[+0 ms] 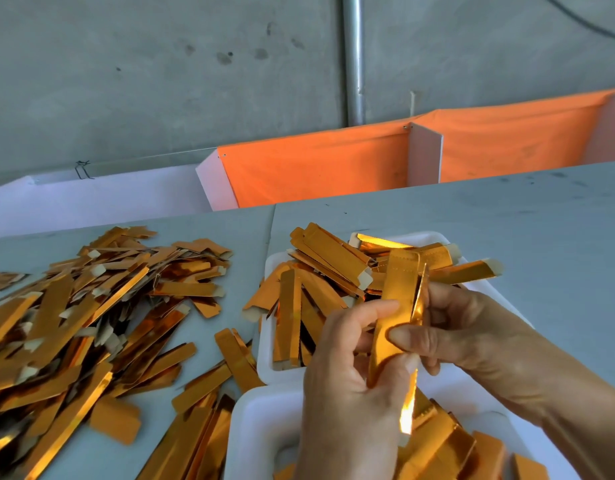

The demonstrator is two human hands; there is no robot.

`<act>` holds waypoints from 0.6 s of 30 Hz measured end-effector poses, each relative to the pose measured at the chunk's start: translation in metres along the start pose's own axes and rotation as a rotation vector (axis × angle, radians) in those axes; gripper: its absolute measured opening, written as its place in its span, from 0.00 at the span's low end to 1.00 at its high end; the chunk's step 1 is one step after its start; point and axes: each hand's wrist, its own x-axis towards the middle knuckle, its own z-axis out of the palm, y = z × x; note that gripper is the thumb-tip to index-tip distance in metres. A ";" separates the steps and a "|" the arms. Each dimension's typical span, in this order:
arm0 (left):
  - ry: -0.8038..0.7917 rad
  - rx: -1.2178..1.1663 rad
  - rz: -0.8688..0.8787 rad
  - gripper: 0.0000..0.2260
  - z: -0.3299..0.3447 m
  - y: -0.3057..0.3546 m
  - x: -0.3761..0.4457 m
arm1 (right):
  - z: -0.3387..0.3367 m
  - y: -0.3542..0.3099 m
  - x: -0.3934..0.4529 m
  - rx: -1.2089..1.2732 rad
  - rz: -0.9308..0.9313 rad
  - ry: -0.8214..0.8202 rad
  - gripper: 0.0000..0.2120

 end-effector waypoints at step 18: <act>-0.164 -0.060 -0.105 0.35 0.006 -0.012 0.006 | -0.025 -0.004 0.000 0.167 0.027 0.113 0.29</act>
